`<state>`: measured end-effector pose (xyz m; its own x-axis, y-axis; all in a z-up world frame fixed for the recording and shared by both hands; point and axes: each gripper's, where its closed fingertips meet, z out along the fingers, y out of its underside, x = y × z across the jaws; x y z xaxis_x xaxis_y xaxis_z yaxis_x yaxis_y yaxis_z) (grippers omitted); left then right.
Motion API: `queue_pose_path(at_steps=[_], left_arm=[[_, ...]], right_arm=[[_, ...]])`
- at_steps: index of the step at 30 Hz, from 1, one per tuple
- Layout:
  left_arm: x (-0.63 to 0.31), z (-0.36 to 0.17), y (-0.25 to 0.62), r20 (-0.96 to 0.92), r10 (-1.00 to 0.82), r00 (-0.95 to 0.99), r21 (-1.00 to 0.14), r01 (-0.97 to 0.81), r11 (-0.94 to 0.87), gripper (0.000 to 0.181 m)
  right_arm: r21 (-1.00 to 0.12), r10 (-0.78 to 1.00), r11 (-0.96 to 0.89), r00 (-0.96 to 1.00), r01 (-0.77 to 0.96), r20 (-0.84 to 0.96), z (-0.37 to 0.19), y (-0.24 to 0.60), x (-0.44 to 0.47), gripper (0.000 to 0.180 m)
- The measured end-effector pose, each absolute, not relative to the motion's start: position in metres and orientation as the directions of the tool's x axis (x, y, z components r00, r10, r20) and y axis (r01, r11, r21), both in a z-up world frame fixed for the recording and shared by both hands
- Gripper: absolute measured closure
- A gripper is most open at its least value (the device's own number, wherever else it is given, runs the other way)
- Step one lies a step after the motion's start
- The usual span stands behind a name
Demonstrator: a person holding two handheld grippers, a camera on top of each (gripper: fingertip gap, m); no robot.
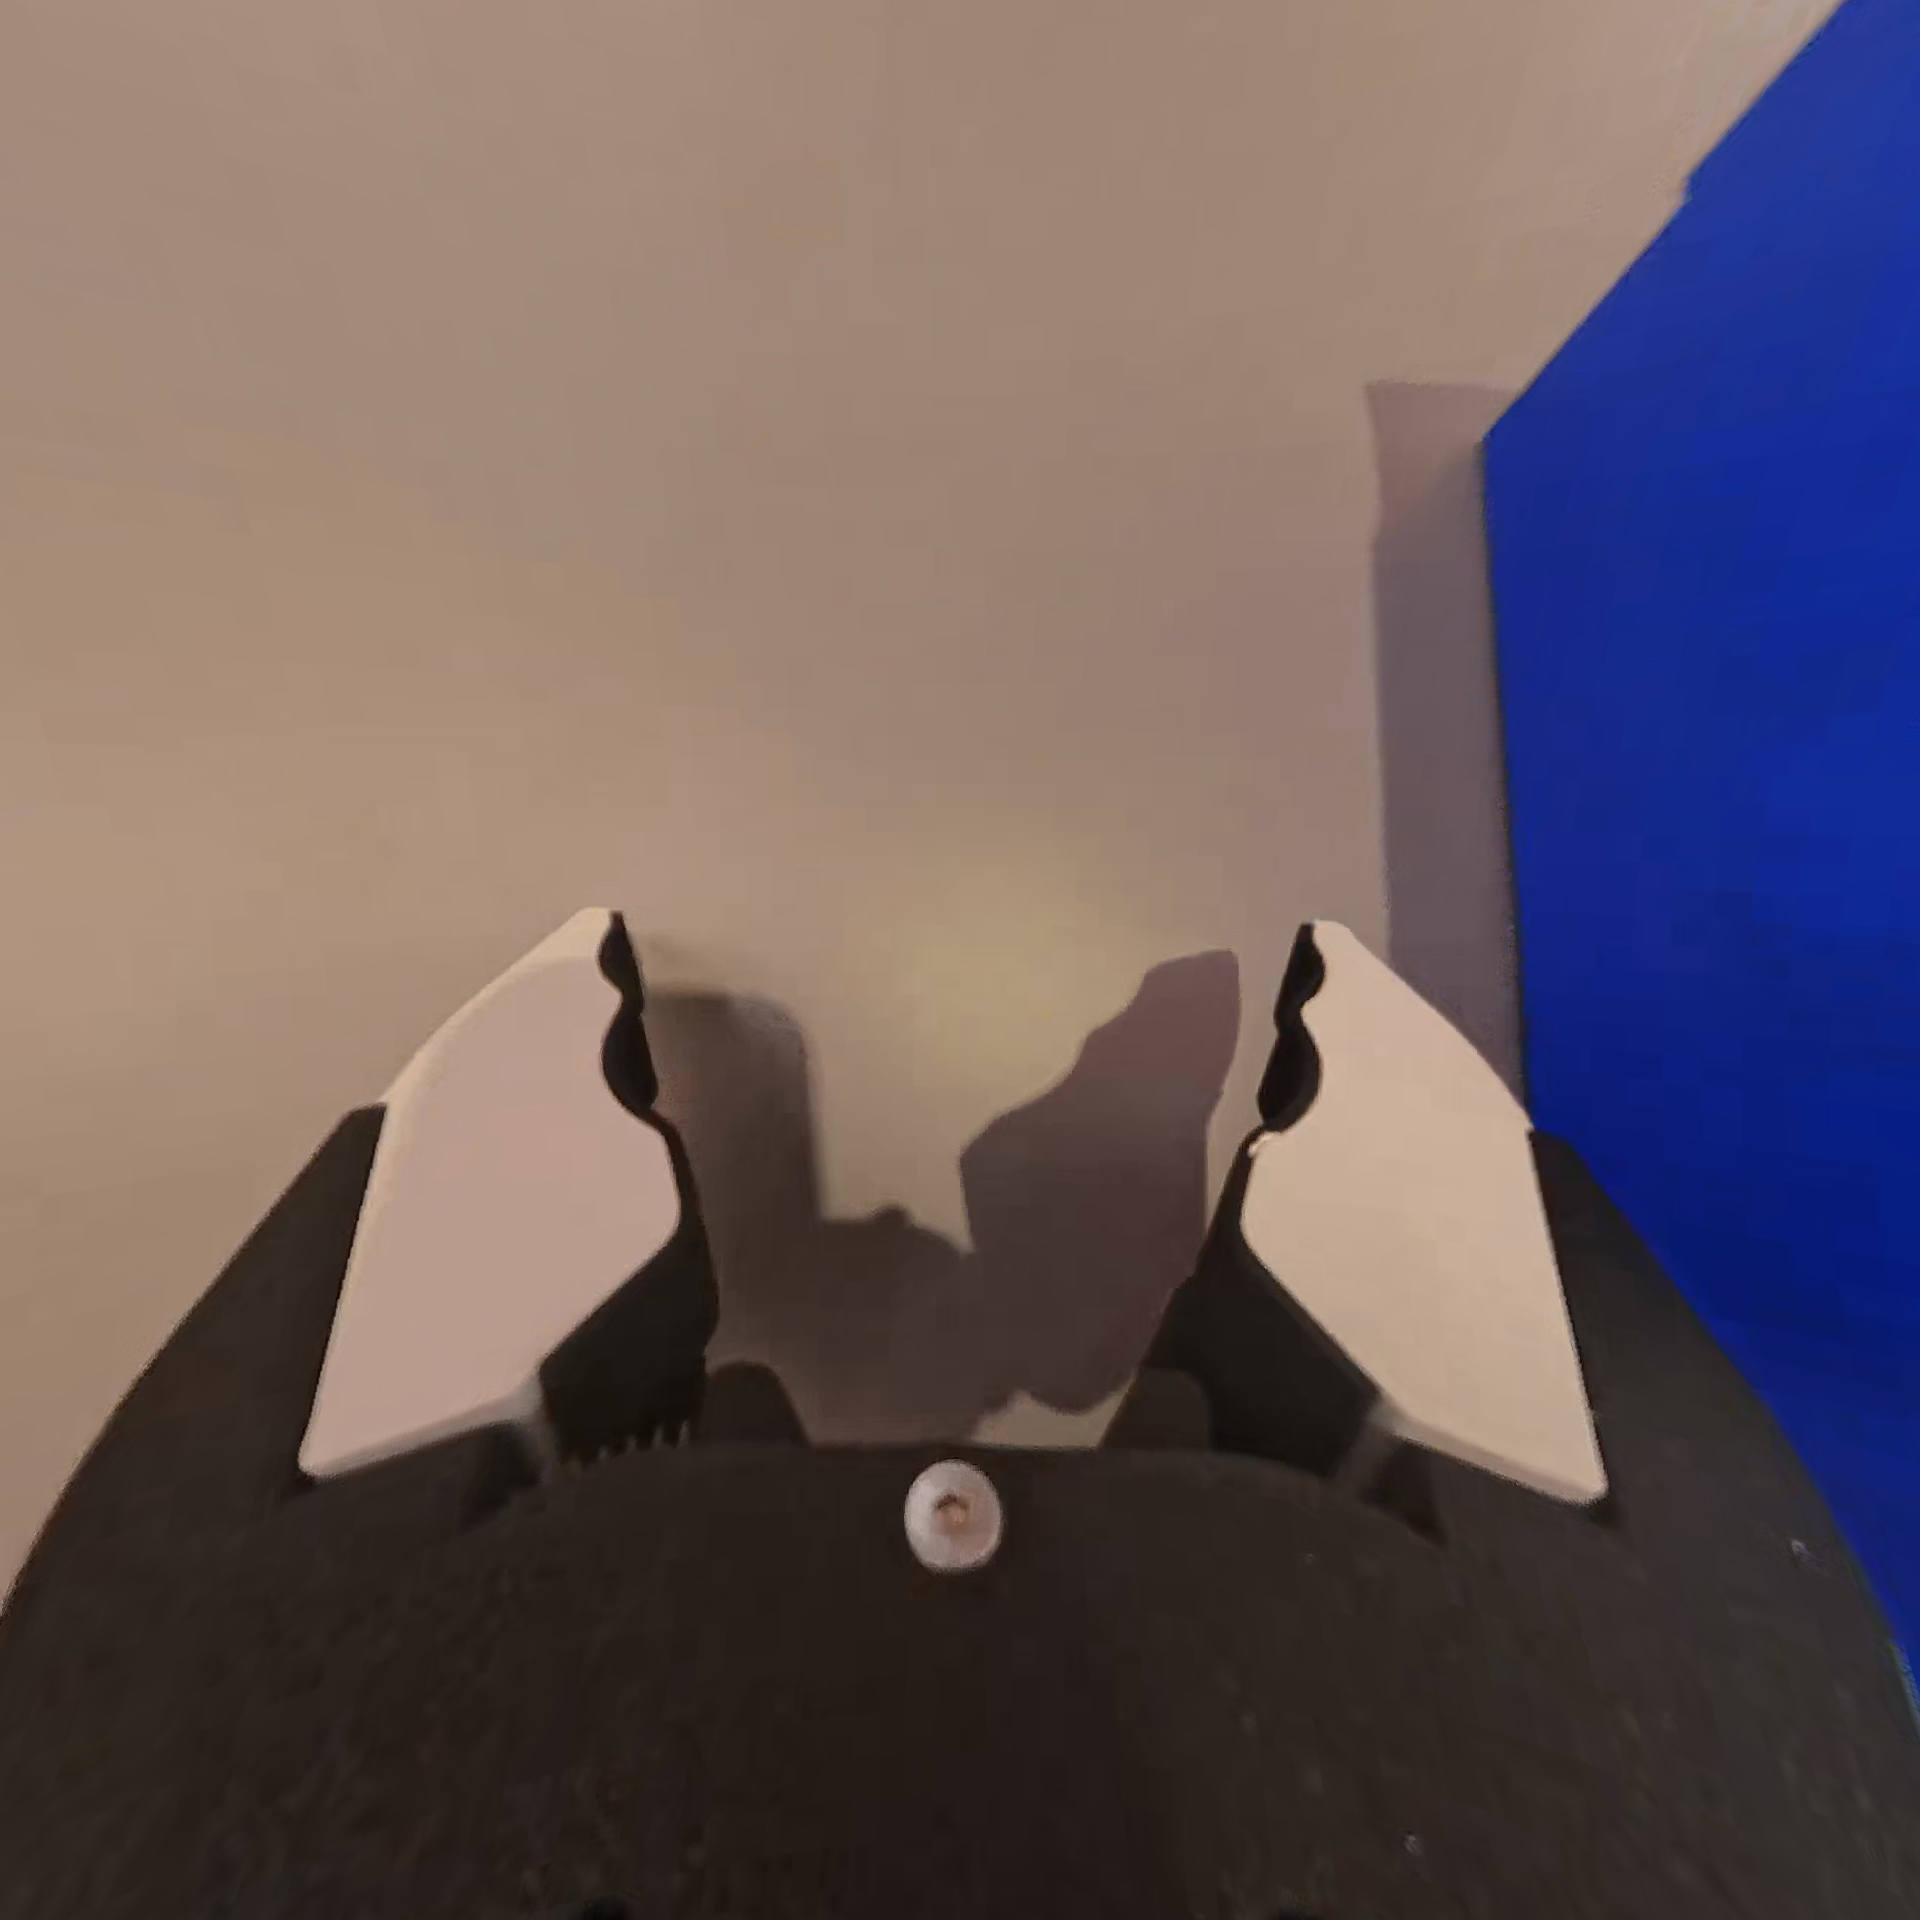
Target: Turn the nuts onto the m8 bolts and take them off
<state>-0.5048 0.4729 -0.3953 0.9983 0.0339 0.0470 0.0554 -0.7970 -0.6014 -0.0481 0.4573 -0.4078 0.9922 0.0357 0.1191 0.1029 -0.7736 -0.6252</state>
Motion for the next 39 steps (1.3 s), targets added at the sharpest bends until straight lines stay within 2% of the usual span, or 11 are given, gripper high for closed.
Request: queue_pose_path(at_steps=[4, 6, 8, 39], left_arm=[[-0.514, -0.415, 0.484, 0.008, 0.002, 1.0, -0.584, 0.006, -0.812, 0.072], [-0.515, -0.419, 0.494, 0.013, -0.031, 0.999, -0.617, -0.017, -0.787, 0.055], [-0.516, -0.42, 0.499, 0.007, -0.056, 0.998, -0.632, -0.039, -0.774, 0.045], [-0.515, -0.421, 0.499, 0.008, -0.062, 0.998, -0.637, -0.043, -0.77, 0.042]], right_arm=[[-0.654, 0.06, -0.753, 0.998, 0.069, 0.036, -0.422, 0.482, -0.063, 0.053], [-0.646, 0.049, -0.762, 0.999, 0.04, 0.004, -0.425, 0.486, -0.065, 0.044], [-0.638, 0.036, -0.77, 0.999, 0.029, 0.002, -0.427, 0.487, -0.063, 0.037], [-0.635, 0.048, -0.772, 0.999, 0.038, 0.0, -0.427, 0.486, -0.065, 0.034]])
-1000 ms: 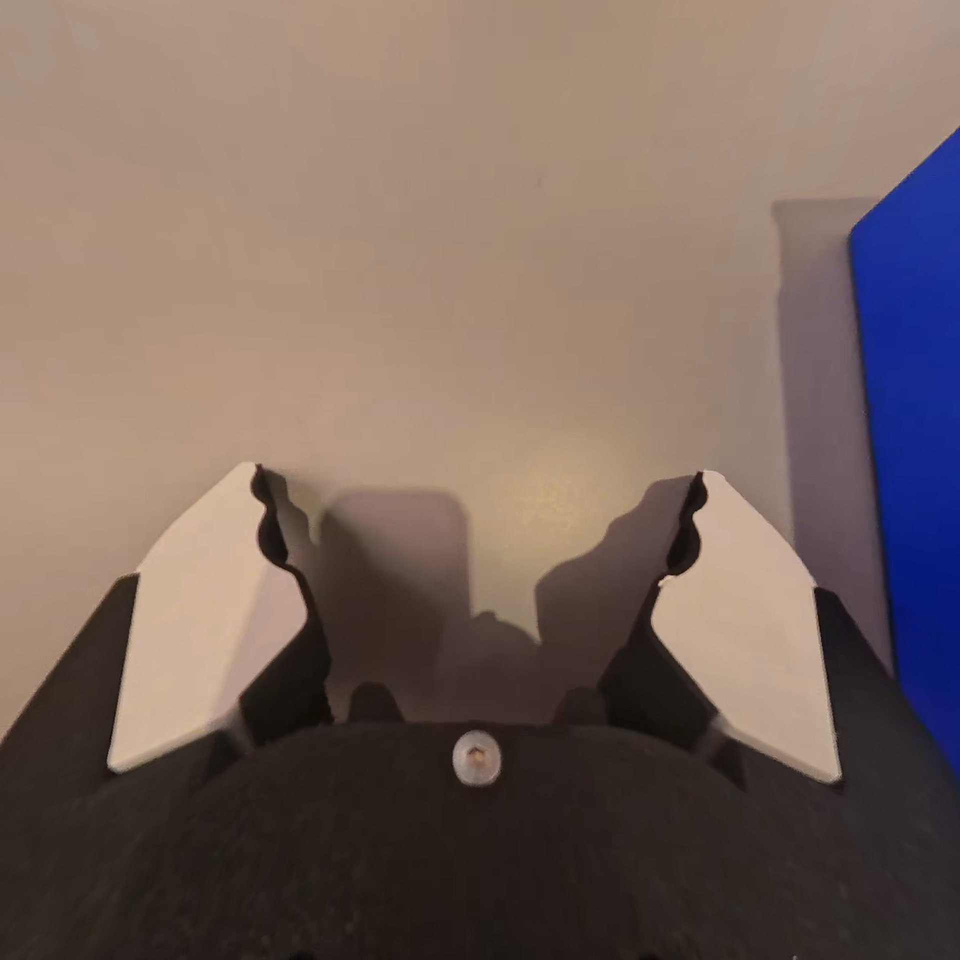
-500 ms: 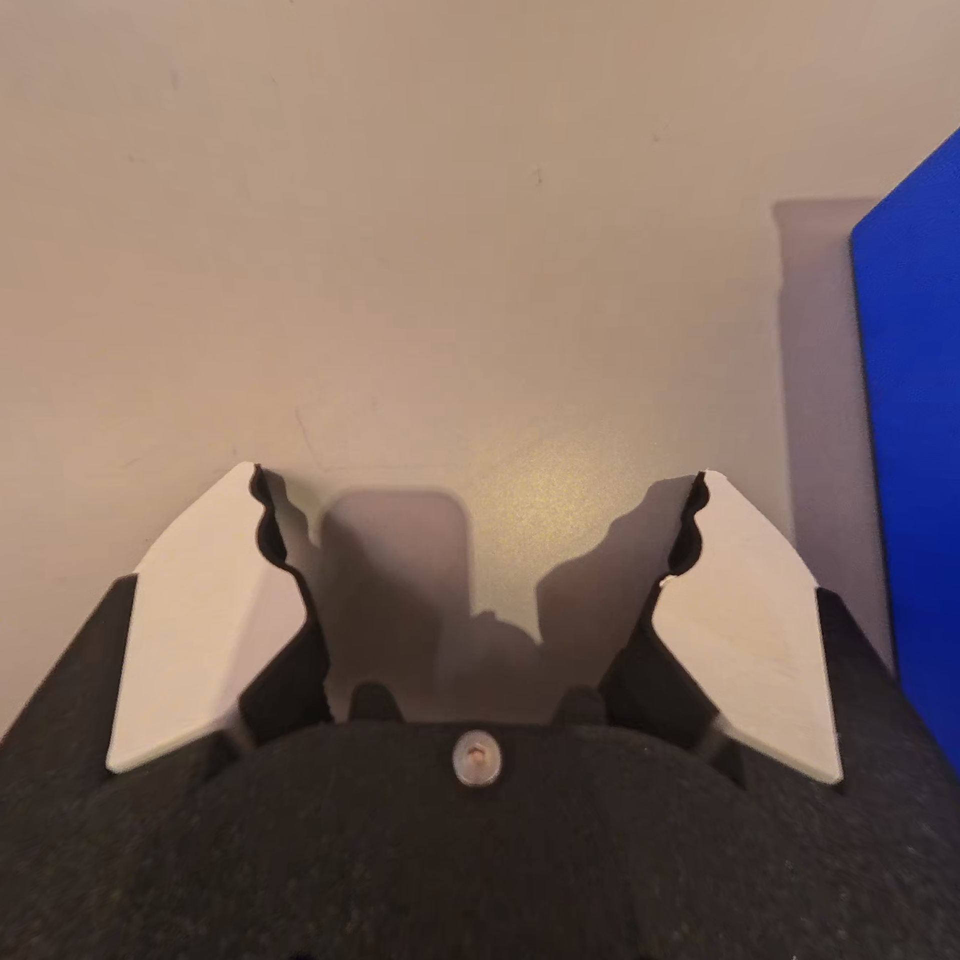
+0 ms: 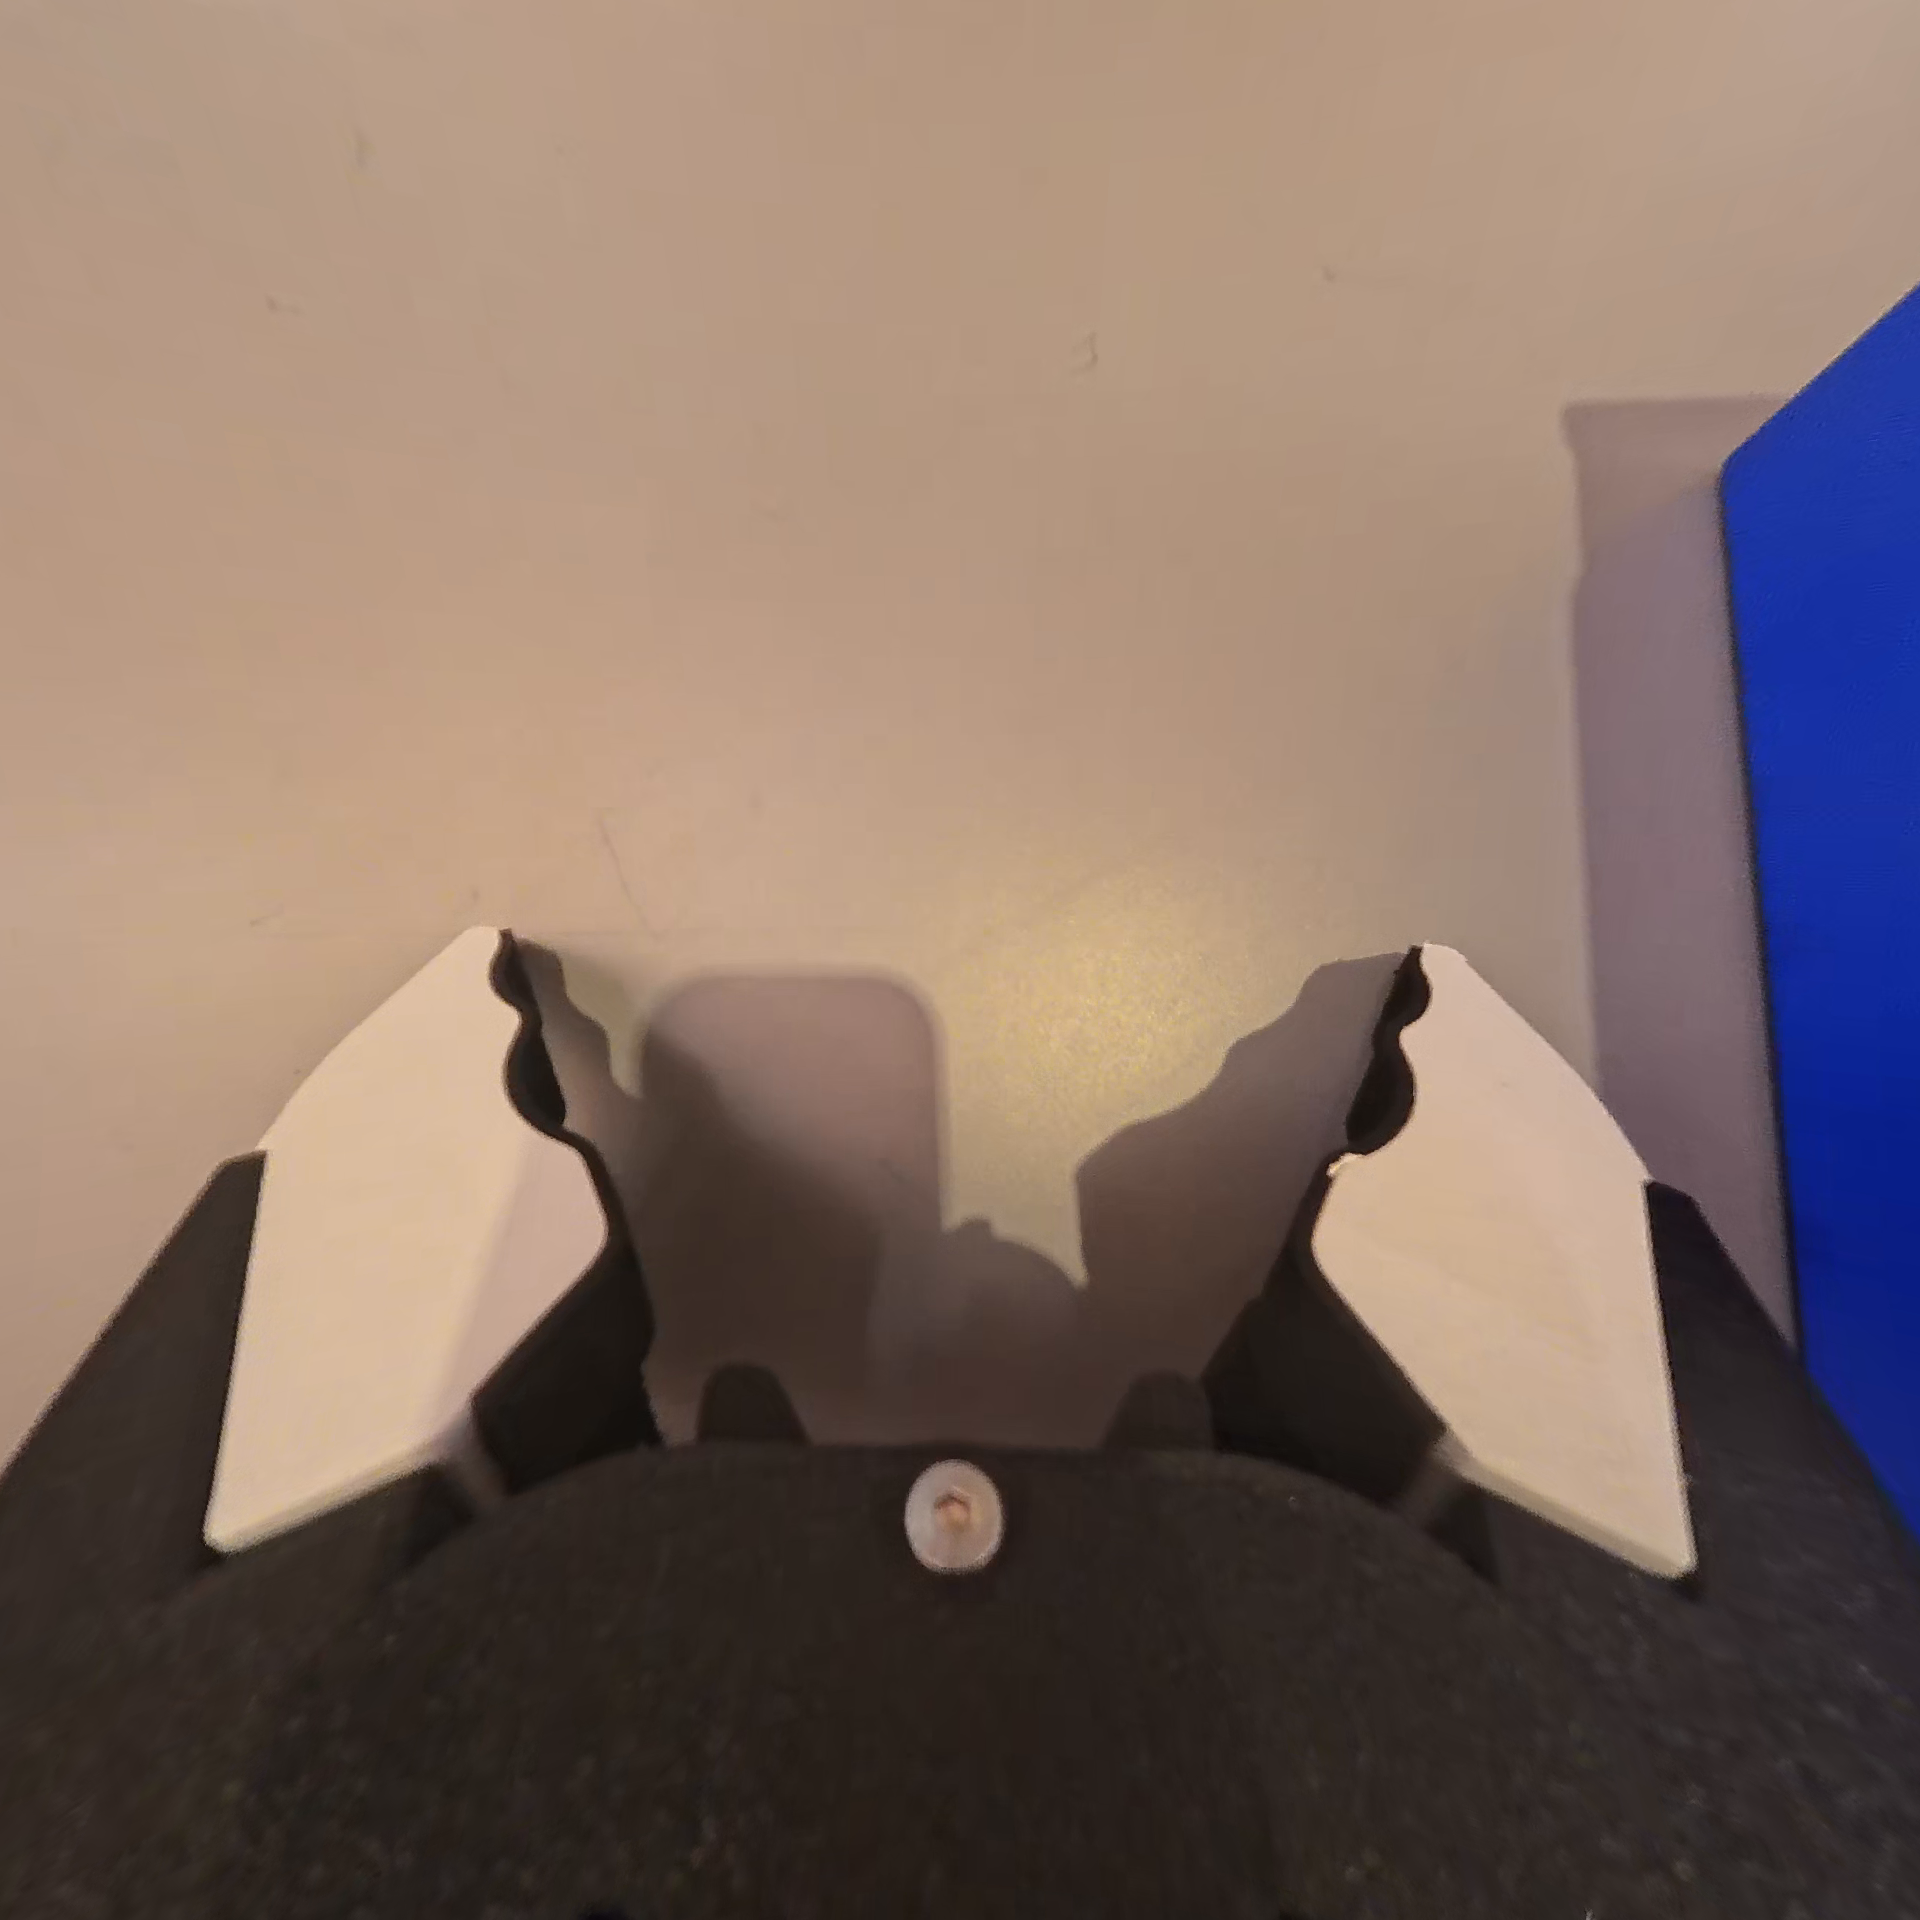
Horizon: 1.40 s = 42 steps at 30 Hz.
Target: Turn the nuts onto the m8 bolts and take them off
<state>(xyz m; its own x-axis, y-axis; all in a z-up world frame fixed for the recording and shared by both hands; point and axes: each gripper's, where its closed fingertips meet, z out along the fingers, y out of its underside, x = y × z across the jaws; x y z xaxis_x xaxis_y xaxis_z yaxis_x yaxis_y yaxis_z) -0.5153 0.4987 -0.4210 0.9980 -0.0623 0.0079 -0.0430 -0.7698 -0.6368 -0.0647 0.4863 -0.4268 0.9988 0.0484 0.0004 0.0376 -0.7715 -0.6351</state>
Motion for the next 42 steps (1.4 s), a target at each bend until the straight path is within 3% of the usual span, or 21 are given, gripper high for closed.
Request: queue_pose_path(at_steps=[20, 24, 26, 33, 36, 42], left_arm=[[-0.514, -0.423, 0.508, 0.011, -0.098, 0.995, -0.627, -0.069, -0.776, 0.034], [-0.497, -0.404, 0.515, 0.126, -0.156, 0.98, -0.713, -0.02, -0.701, 0.036], [-0.486, -0.383, 0.517, 0.147, -0.218, 0.965, -0.785, -0.02, -0.619, 0.04], [-0.467, -0.325, 0.515, 0.093, -0.408, 0.908, -0.922, -0.076, -0.379, 0.04], [-0.462, -0.316, 0.512, 0.124, -0.473, 0.872, -0.943, -0.045, -0.331, 0.044], [-0.458, -0.307, 0.51, 0.112, -0.548, 0.829, -0.961, -0.05, -0.272, 0.049]], right_arm=[[-0.636, 0.093, -0.768, 0.996, 0.071, -0.001, -0.426, 0.499, -0.066, 0.034], [-0.668, 0.084, -0.744, 0.994, 0.012, -0.077, -0.42, 0.507, -0.065, 0.034], [-0.72, 0.101, -0.694, 0.986, -0.025, -0.131, -0.407, 0.512, -0.067, 0.035], [-0.949, 0.249, -0.277, 0.965, 0.149, 0.078, -0.325, 0.516, -0.075, 0.034], [-0.982, 0.298, -0.117, 0.948, 0.151, 0.11, -0.299, 0.515, -0.081, 0.033], [-0.99, 0.396, -0.058, 0.913, 0.129, 0.096, -0.292, 0.522, -0.088, 0.039]])
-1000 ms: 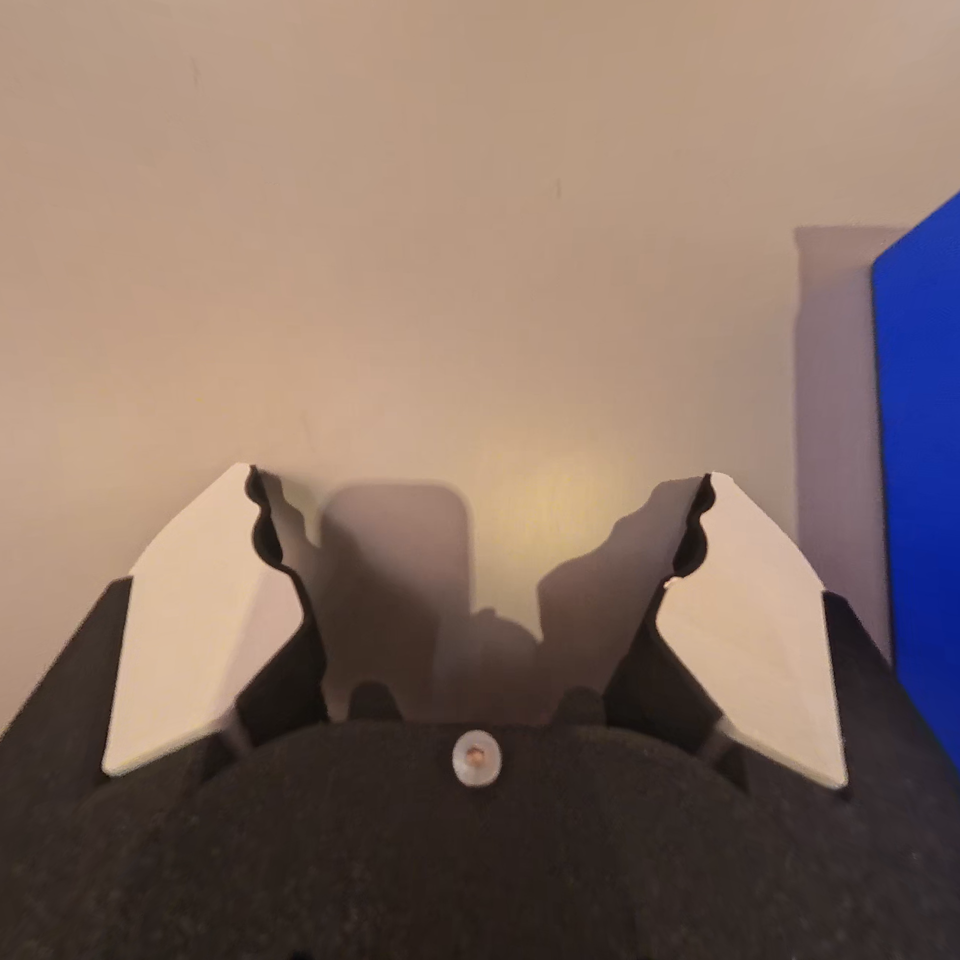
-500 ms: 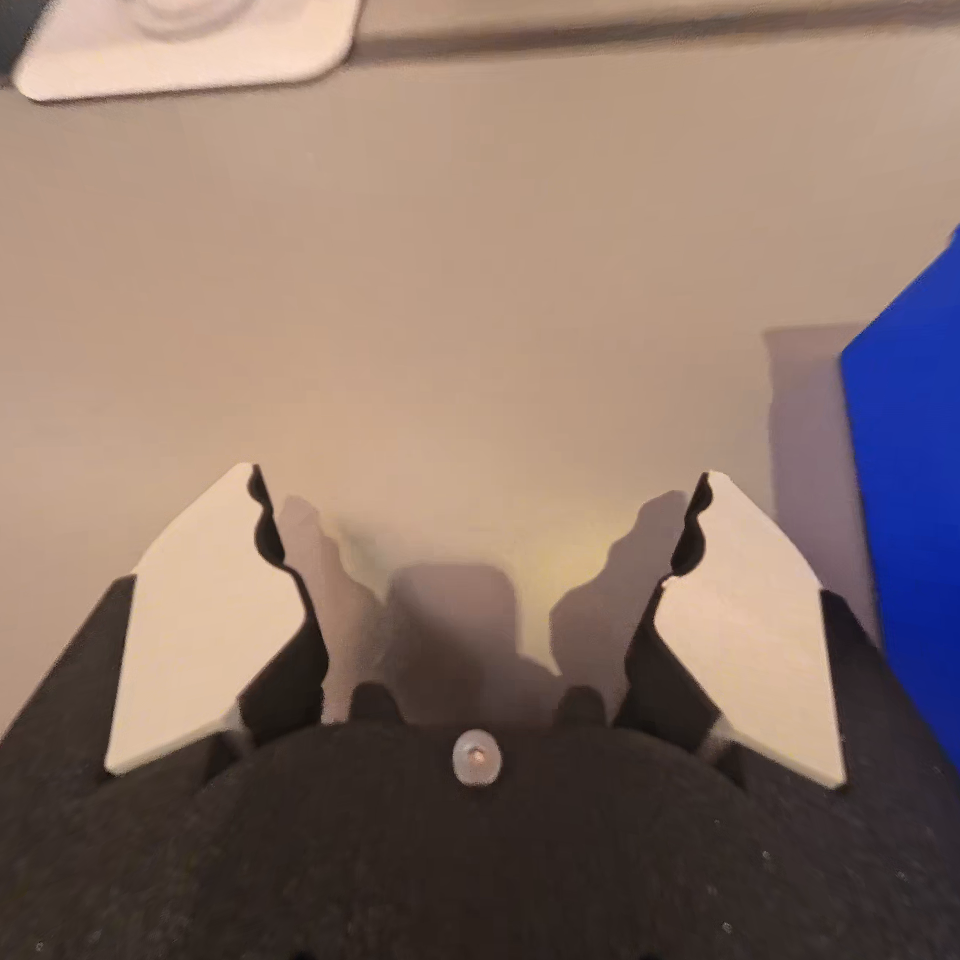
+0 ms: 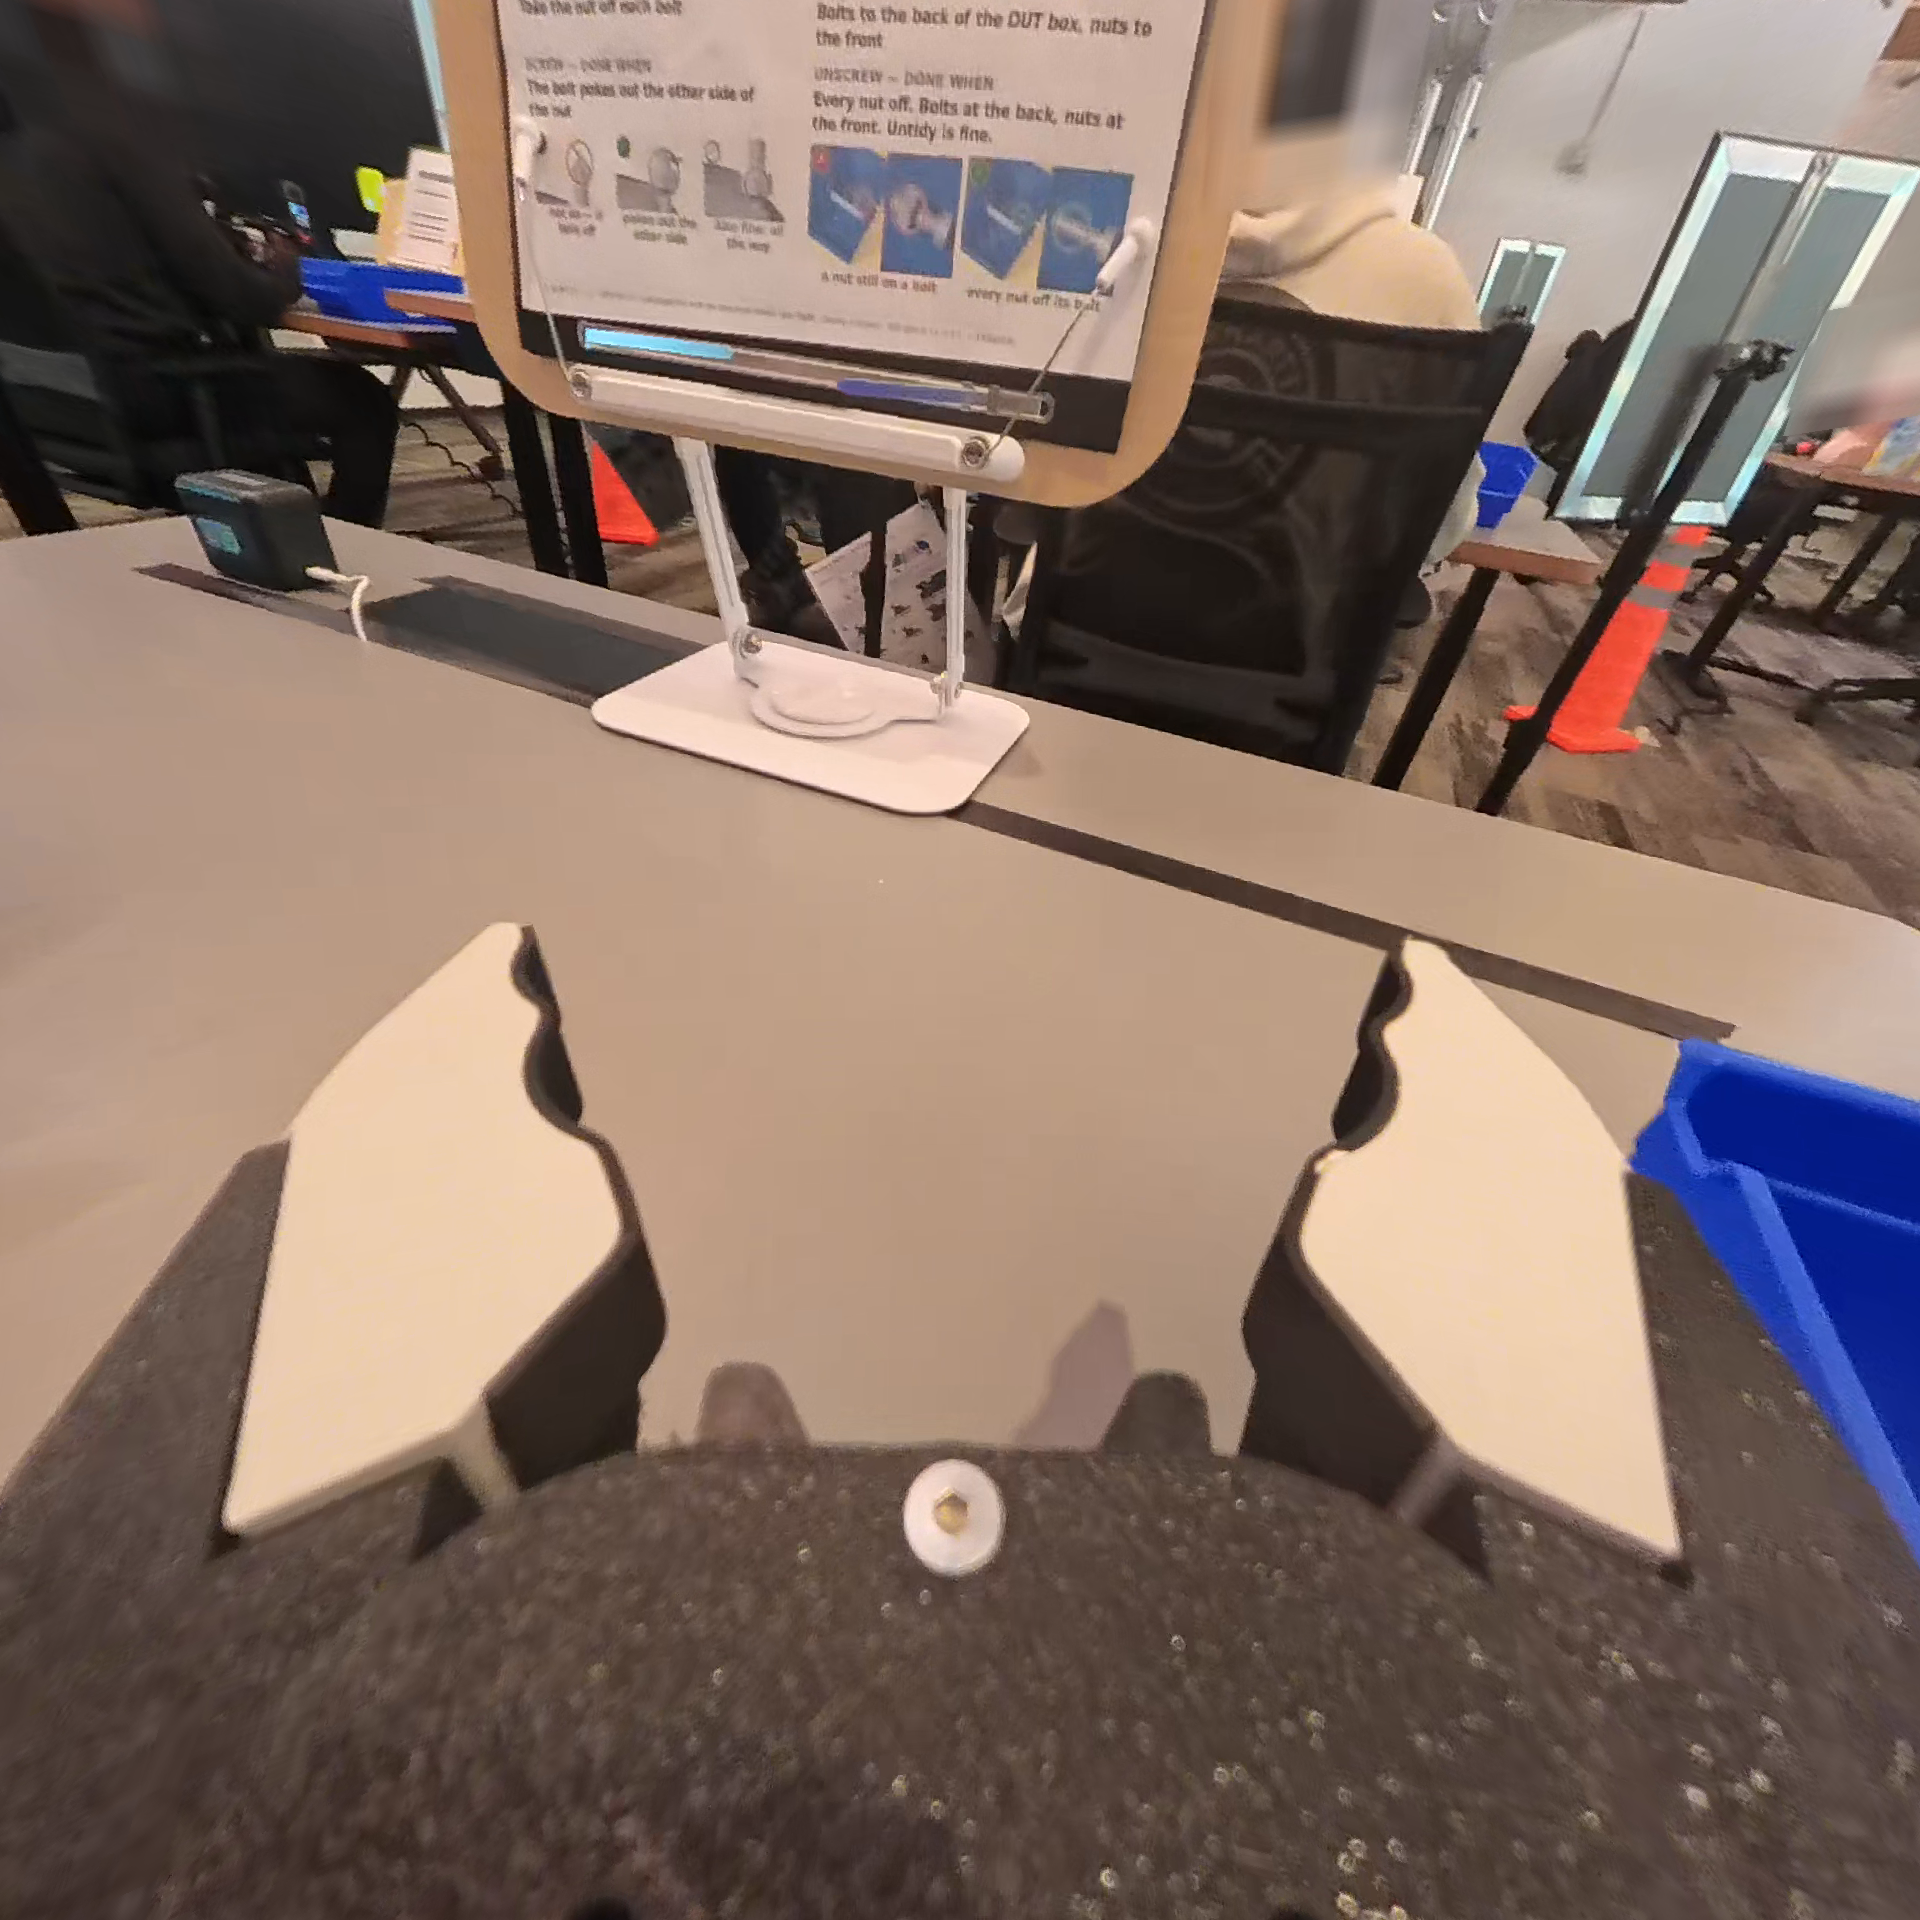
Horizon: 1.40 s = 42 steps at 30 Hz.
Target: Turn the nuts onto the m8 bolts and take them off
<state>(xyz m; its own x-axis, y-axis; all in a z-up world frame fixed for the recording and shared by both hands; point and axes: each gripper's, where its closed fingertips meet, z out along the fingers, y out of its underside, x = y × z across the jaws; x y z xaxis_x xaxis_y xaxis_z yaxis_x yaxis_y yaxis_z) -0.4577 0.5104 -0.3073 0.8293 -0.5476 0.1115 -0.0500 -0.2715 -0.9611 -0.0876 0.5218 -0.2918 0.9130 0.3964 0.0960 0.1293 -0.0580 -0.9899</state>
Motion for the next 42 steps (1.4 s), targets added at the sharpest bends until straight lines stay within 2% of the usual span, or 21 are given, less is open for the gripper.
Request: queue_pose_path(at_steps=[8, 12, 17, 21, 24, 32, 42], left_arm=[[-0.445, -0.314, 0.503, 0.114, -0.554, 0.825, -0.962, -0.048, -0.27, 0.05], [-0.438, -0.318, 0.503, 0.104, -0.557, 0.824, -0.961, -0.061, -0.27, 0.048], [-0.441, -0.297, 0.502, 0.072, -0.542, 0.837, -0.979, -0.045, -0.2, 0.051], [-0.442, -0.283, 0.491, 0.043, -0.541, 0.84, -0.985, -0.055, -0.163, 0.051], [-0.443, -0.27, 0.487, 0.041, -0.528, 0.848, -0.991, -0.031, -0.127, 0.052], [-0.443, -0.25, 0.475, -0.01, -0.508, 0.861, -0.998, -0.039, -0.046, 0.054], [-0.46, -0.274, 0.48, 0.06, -0.491, 0.869, -0.991, -0.008, -0.135, 0.061]], right_arm=[[-0.966, 0.454, -0.161, 0.884, 0.202, 0.109, -0.329, 0.525, -0.101, 0.035], [-0.961, 0.503, -0.206, 0.862, 0.187, 0.06, -0.339, 0.522, -0.121, 0.034], [-0.954, 0.475, -0.178, 0.87, 0.24, 0.131, -0.334, 0.523, -0.117, 0.035], [-0.957, 0.442, -0.136, 0.88, 0.255, 0.172, -0.311, 0.515, -0.107, 0.035], [-0.97, 0.424, -0.109, 0.893, 0.217, 0.152, -0.294, 0.51, -0.103, 0.04], [-0.968, 0.447, -0.118, 0.882, 0.221, 0.147, -0.286, 0.505, -0.111, 0.04], [-0.961, 0.478, -0.133, 0.865, 0.243, 0.152, -0.286, 0.5, -0.123, 0.045]])
